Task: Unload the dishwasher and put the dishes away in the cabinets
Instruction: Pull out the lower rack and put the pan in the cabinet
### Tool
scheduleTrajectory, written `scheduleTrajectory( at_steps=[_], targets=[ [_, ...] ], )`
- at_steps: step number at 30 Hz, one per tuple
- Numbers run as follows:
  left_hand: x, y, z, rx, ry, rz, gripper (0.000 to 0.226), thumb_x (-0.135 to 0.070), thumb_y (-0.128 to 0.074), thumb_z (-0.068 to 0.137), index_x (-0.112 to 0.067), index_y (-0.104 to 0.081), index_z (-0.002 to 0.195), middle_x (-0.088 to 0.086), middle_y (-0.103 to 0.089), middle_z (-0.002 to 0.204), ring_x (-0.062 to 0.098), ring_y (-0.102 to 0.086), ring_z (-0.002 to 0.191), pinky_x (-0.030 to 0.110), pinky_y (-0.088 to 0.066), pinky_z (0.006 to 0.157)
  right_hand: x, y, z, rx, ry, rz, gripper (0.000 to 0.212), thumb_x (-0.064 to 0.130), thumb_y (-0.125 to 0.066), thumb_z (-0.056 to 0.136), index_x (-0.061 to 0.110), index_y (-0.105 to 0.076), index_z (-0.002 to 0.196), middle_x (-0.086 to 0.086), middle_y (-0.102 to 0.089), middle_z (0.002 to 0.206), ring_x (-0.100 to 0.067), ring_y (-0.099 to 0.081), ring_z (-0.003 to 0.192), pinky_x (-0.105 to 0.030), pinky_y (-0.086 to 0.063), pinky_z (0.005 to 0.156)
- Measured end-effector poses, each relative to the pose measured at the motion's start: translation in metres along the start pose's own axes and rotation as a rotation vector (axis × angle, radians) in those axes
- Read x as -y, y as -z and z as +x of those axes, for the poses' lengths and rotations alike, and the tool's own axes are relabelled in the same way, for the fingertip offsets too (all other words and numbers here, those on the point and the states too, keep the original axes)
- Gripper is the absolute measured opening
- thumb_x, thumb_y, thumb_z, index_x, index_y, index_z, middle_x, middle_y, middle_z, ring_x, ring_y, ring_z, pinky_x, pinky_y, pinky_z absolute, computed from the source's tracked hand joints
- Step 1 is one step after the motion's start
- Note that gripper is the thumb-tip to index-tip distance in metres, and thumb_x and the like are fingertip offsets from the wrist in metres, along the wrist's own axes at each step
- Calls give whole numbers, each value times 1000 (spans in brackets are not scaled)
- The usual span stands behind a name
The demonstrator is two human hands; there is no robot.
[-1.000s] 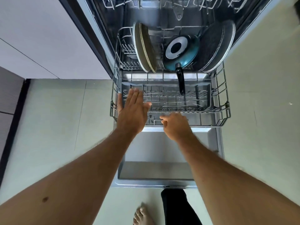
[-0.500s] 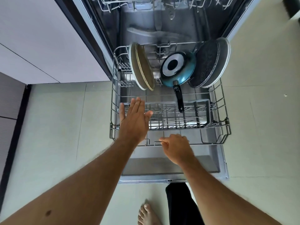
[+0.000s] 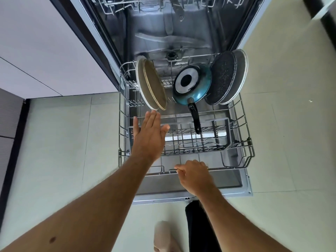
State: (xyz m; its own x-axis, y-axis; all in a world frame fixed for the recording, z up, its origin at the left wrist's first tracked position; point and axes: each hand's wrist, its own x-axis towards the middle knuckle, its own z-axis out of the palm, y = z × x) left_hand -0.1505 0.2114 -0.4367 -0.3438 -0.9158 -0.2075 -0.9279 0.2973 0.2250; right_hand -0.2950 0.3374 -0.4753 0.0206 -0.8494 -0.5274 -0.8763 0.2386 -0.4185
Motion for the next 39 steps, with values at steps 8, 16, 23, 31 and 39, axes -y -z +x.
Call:
scheduleTrajectory(
  at_steps=[8,16,23,31,39],
  targets=[
    [-8,-6,-11,31,-11,-8,67,-53,-5,100,-15,-14,156,5,-12,163,17,1,151,49,14,119,0,-4,3,-8,-7,33,34,32,-44,101,34,-65,128,0,-70,112,-21,-57,108,-39,-36,102],
    [-3,-12,-19,20,-23,-75,72,-56,-5,97,-14,-16,155,6,-13,163,17,1,151,46,8,121,2,0,7,29,-32,61,35,29,-45,98,31,-67,124,4,-68,125,-19,-59,116,-39,-34,108],
    [4,-17,-15,36,-35,-235,71,-57,-14,98,-14,-21,154,8,-19,162,21,-4,151,35,-3,120,-1,9,16,115,-56,156,51,56,-36,99,25,-64,127,0,-66,128,-18,-61,114,-39,-43,103],
    [-8,-10,6,83,-17,-293,72,-58,-15,97,-16,-22,154,8,-19,162,20,-5,151,40,-13,121,-10,32,45,-15,-82,282,54,58,-37,99,18,-65,123,-6,-71,114,-14,-66,98,-33,-50,94],
    [-18,-12,48,95,-21,-313,63,-50,-23,102,-13,-22,153,11,-20,161,22,-7,151,39,-14,121,-27,76,99,-161,-143,235,59,60,-44,96,16,-56,133,-12,-63,123,-27,-61,113,-45,-52,96]
  ],
)
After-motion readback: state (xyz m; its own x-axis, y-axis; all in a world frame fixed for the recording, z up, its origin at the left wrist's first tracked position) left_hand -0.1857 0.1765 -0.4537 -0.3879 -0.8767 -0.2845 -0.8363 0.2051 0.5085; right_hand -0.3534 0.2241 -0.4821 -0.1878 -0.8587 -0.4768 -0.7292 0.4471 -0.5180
